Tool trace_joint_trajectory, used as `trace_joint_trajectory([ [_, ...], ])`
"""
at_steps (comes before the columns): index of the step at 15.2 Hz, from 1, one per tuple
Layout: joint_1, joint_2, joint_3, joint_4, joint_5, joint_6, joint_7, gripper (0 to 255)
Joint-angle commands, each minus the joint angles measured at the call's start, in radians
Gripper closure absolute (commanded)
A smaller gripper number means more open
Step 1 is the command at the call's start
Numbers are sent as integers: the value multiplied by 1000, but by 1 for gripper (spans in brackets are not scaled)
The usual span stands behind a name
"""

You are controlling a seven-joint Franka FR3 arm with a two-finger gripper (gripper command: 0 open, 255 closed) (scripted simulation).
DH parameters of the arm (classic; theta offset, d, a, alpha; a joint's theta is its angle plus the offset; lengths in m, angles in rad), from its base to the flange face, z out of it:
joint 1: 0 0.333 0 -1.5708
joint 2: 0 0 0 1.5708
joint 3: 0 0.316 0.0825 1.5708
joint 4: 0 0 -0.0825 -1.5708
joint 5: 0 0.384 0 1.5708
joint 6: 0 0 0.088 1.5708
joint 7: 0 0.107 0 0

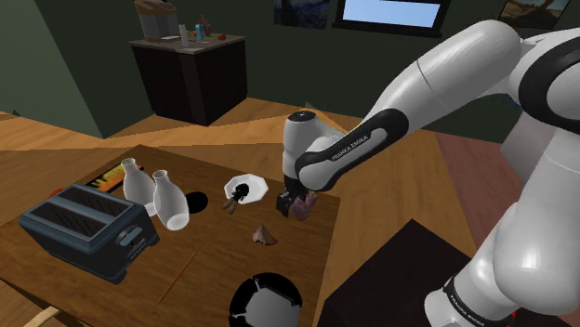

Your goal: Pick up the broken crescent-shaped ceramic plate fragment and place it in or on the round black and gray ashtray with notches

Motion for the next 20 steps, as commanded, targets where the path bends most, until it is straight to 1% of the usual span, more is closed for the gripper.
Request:
trace_joint_trajectory([
  [1, 16, 82, 2, 44, -23, 35, 30, 0],
  [6, 64, 275, -8, 188, -69, 78, 83, 0],
  [11, 116, 465, -21, 362, -97, 92, 117, 0],
  [20, 133, 563, -41, 400, -115, 152, 129, 0],
])
